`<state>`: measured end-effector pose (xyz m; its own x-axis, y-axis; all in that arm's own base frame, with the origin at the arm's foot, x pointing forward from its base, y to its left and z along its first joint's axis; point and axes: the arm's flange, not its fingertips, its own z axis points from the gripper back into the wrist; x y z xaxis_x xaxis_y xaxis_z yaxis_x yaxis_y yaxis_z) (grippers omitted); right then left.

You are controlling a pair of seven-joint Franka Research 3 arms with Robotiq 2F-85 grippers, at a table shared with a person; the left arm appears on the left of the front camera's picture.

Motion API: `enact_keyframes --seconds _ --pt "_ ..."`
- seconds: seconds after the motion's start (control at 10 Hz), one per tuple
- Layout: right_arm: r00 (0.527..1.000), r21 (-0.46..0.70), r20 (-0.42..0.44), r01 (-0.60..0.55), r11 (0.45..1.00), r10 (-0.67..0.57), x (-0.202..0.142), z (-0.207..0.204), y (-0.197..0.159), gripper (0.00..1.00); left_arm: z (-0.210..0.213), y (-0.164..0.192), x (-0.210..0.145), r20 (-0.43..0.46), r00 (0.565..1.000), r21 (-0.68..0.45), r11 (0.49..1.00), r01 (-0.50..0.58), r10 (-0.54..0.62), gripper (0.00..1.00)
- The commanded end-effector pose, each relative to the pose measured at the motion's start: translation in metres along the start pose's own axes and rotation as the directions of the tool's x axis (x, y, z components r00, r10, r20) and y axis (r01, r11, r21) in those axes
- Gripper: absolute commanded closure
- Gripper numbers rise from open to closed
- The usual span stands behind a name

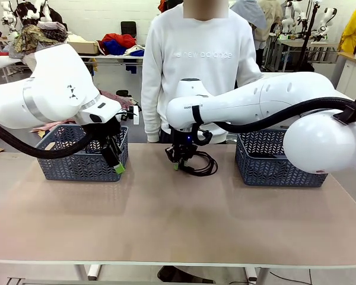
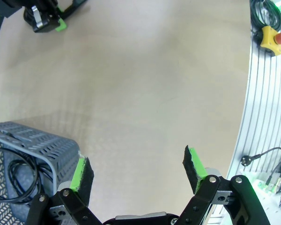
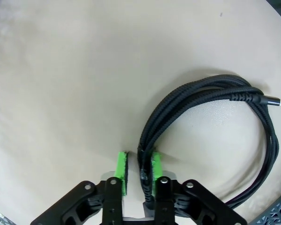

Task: Organize the cables according to human instructions.
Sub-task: Pick up a bundle of cables and place it in the basket indicated by the human.

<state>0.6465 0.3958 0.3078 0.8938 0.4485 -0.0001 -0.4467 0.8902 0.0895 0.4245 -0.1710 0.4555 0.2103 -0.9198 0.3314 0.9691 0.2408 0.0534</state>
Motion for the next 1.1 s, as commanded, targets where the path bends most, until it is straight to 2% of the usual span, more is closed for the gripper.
enact_keyframes --seconds 0.0,0.3,0.4,0.5,0.7,0.8,1.0 --pt "0.999 0.016 -0.014 0.038 0.999 -0.038 0.009 0.0 0.003 1.0 0.002 0.0 -0.002 -0.006 1.0 0.0 1.0 -0.004 0.004 0.0" --pt "0.998 0.003 -0.004 0.059 0.998 -0.059 0.006 0.007 0.001 1.0 0.002 0.0 -0.002 -0.006 1.0 0.0 1.0 -0.004 0.004 0.0" --pt "0.998 -0.016 0.02 0.054 0.998 -0.054 0.001 0.016 0.002 1.0 0.002 0.0 -0.002 -0.006 1.0 0.0 1.0 -0.004 0.004 0.0" --pt "1.0 -0.036 0.003 0.015 0.999 -0.015 -0.006 0.028 0.003 1.0 0.002 0.0 -0.002 -0.006 1.0 0.0 1.0 -0.004 0.004 0.0" --pt "0.984 -0.045 -0.03 -0.177 0.983 0.176 -0.024 0.054 0.004 1.0 0.002 0.0 -0.002 -0.006 1.0 0.0 1.0 -0.004 0.004 0.0" --pt "0.955 -0.048 -0.054 -0.293 0.955 0.29 -0.034 0.068 0.002 1.0 0.002 0.0 -0.002 -0.006 1.0 0.0 1.0 -0.004 0.004 0.0" --pt "0.846 0.006 -0.126 -0.521 0.853 0.518 -0.051 0.095 -0.005 1.0 0.002 0.0 -0.002 -0.006 1.0 0.0 1.0 -0.004 0.004 0.0"
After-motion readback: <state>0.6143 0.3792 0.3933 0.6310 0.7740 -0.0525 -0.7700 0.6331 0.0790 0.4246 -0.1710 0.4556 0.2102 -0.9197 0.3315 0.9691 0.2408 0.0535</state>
